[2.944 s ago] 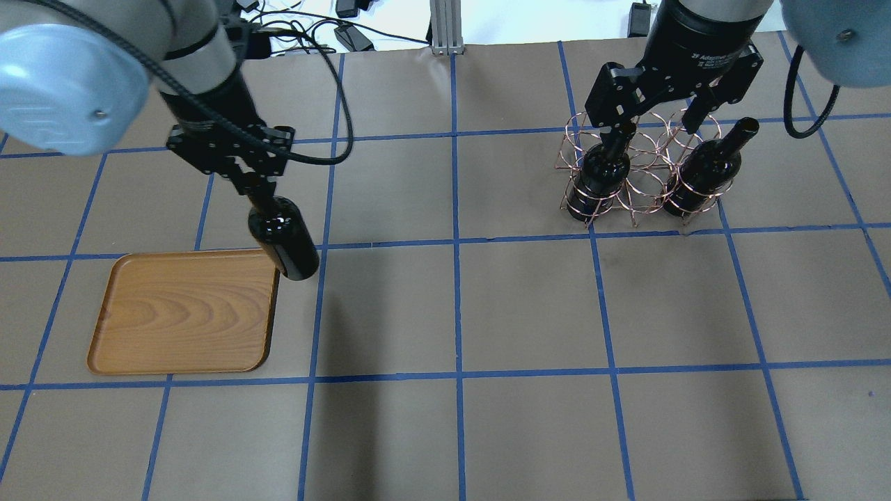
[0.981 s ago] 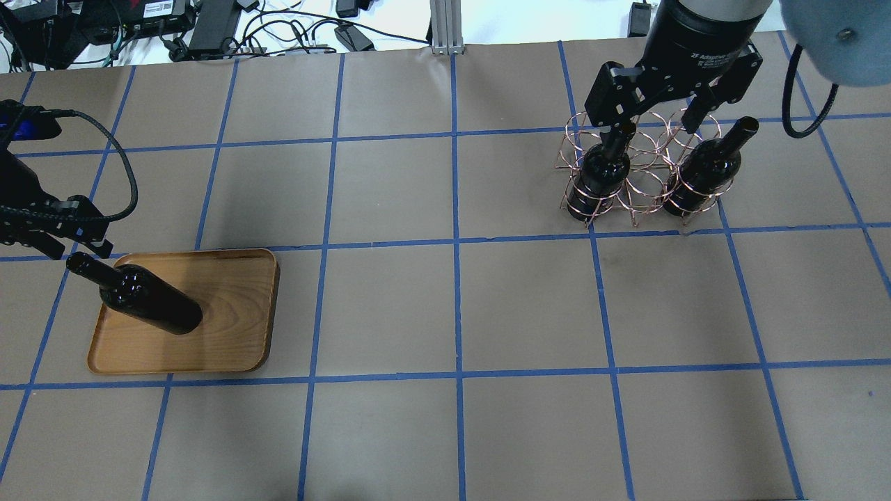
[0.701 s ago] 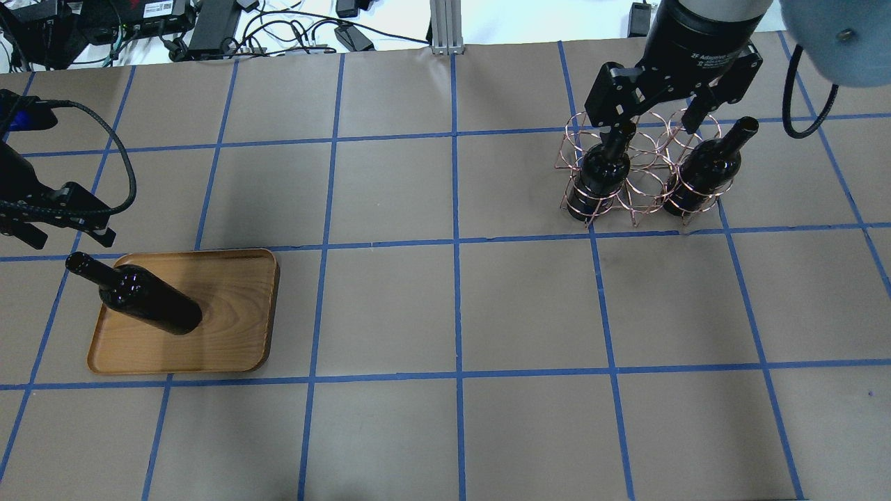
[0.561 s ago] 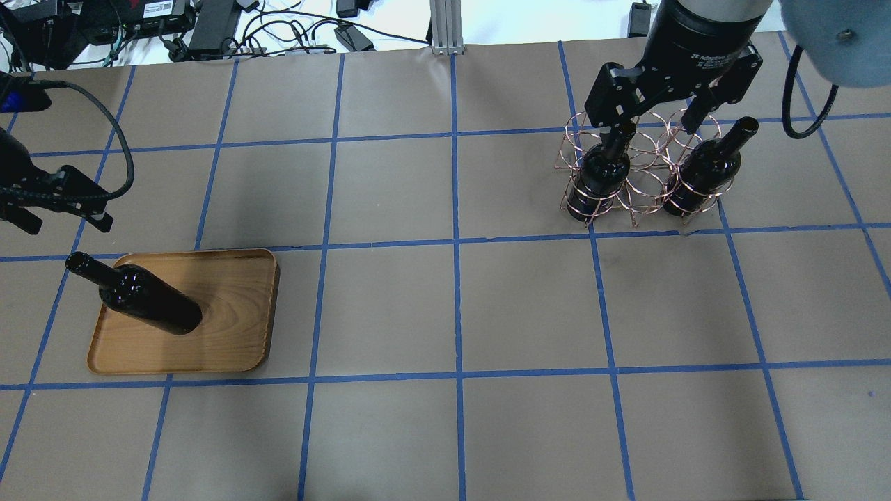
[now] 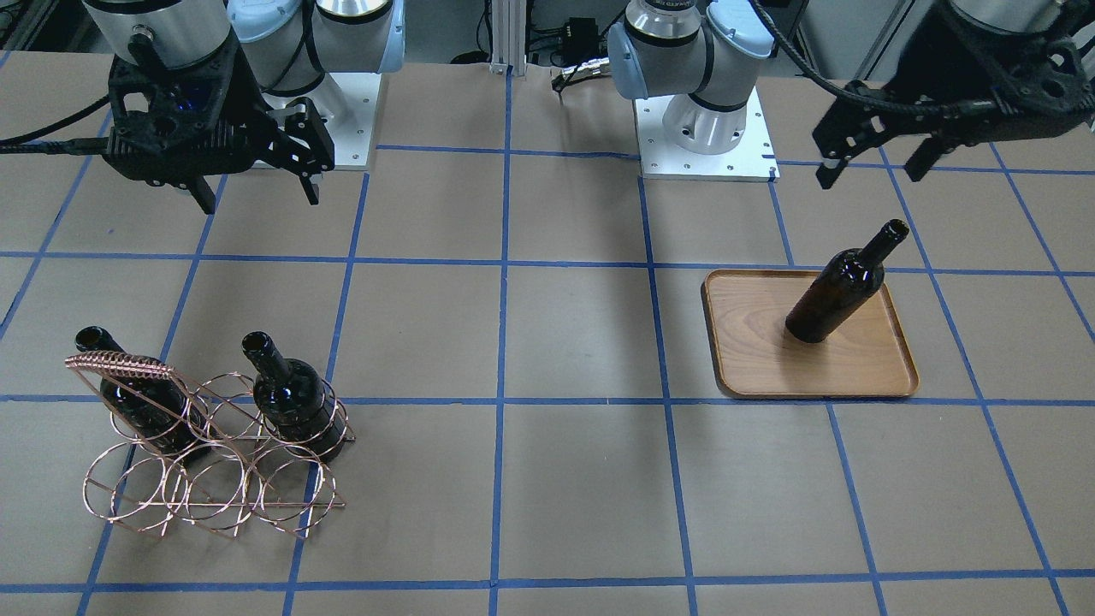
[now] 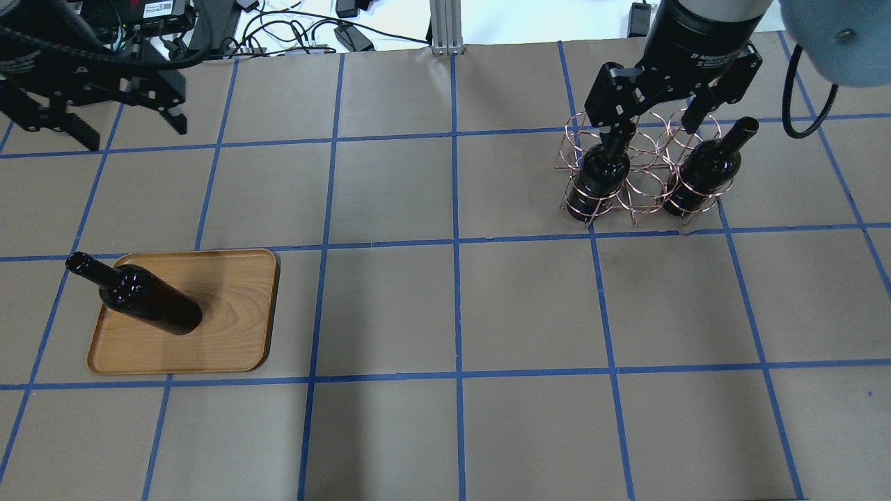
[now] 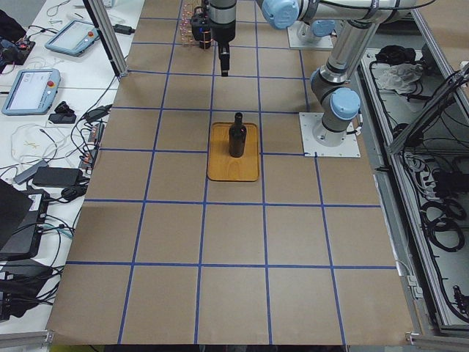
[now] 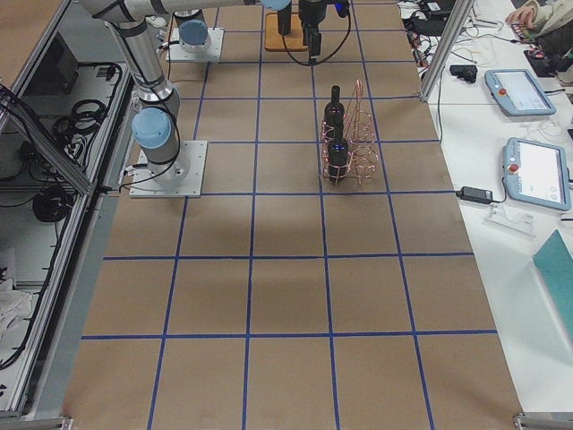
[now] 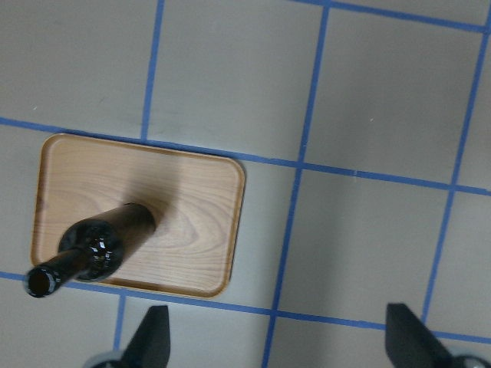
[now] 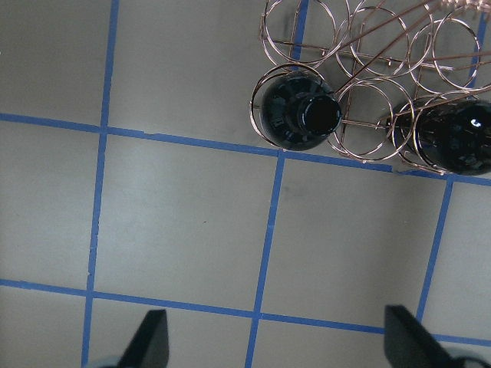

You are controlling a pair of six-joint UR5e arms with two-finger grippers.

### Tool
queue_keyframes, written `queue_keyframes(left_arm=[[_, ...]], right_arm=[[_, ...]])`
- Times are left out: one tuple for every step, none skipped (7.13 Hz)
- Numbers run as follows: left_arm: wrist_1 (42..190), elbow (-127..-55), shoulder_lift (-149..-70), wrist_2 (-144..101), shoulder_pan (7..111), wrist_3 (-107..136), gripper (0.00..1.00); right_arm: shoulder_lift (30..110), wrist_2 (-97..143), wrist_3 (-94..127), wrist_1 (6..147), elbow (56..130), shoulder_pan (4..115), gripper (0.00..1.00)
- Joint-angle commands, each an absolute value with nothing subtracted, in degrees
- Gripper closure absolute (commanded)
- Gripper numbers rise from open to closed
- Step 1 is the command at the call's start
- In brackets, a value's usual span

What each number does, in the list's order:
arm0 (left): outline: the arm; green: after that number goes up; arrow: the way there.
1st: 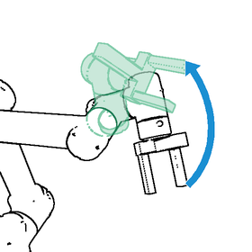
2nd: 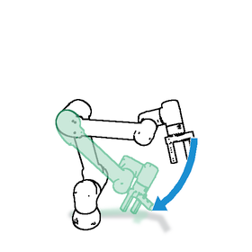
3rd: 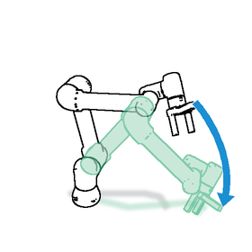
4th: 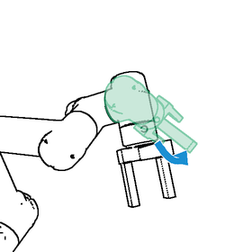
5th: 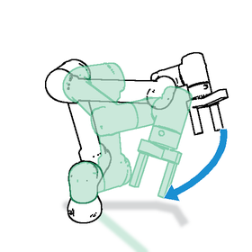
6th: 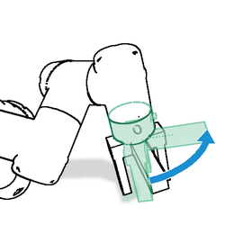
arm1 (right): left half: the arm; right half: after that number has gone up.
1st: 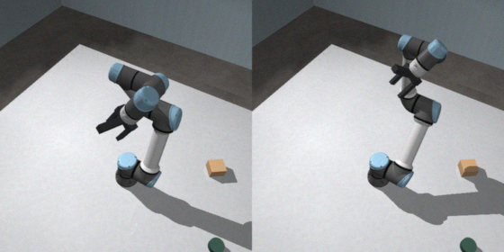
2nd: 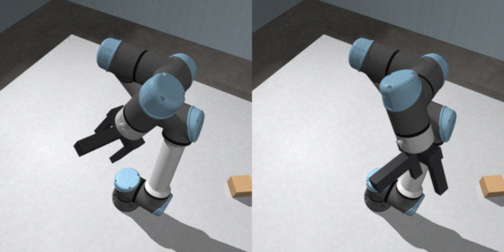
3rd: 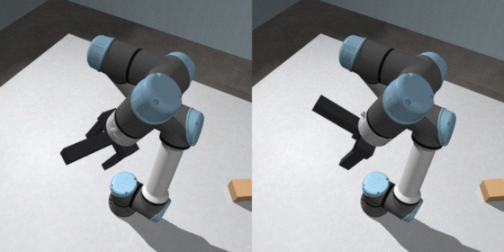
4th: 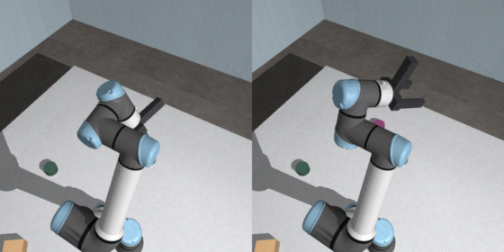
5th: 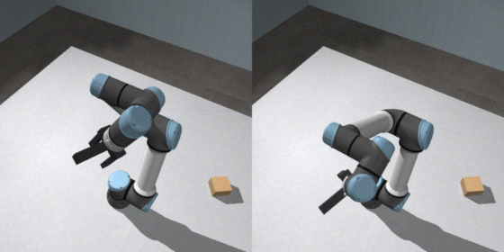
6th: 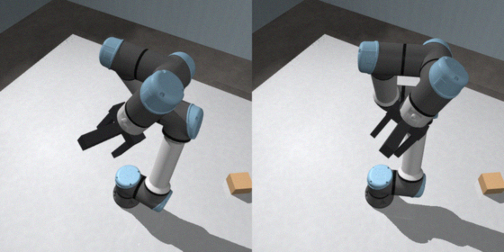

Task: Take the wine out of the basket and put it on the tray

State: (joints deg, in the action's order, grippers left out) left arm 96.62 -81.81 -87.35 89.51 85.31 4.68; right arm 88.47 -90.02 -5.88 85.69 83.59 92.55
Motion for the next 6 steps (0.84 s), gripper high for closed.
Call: queue_keyframes(left_arm=[[92.56, -81.74, -89.64, 90.0, 92.45, 10.46, 0.0], [92.37, -81.74, -89.74, 92.26, 92.72, 10.46, 0.0], [92.2, -81.65, -90.08, 92.72, 92.72, 10.37, 0.01], [89.76, -81.39, -90.7, 92.55, 92.72, 9.94, 0.0], [89.13, -81.39, -90.96, 92.55, 92.72, 9.93, 0.0], [89.38, -81.39, -90.79, 92.55, 92.72, 9.93, 0.0]], right_arm=[[88.5, -90.0, -5.89, 85.69, 83.67, 92.55, 0.0], [88.42, -90.09, -5.89, 85.69, 83.58, 92.55, 0.0], [88.42, -90.0, -5.89, 85.69, 83.58, 92.55, 0.0], [88.42, -90.0, -5.89, 85.61, 83.58, 92.55, 0.0], [88.42, -90.35, -6.15, 86.13, 83.58, 92.55, 0.0], [88.42, -90.0, -5.98, 86.22, 83.67, 92.55, 0.0]])
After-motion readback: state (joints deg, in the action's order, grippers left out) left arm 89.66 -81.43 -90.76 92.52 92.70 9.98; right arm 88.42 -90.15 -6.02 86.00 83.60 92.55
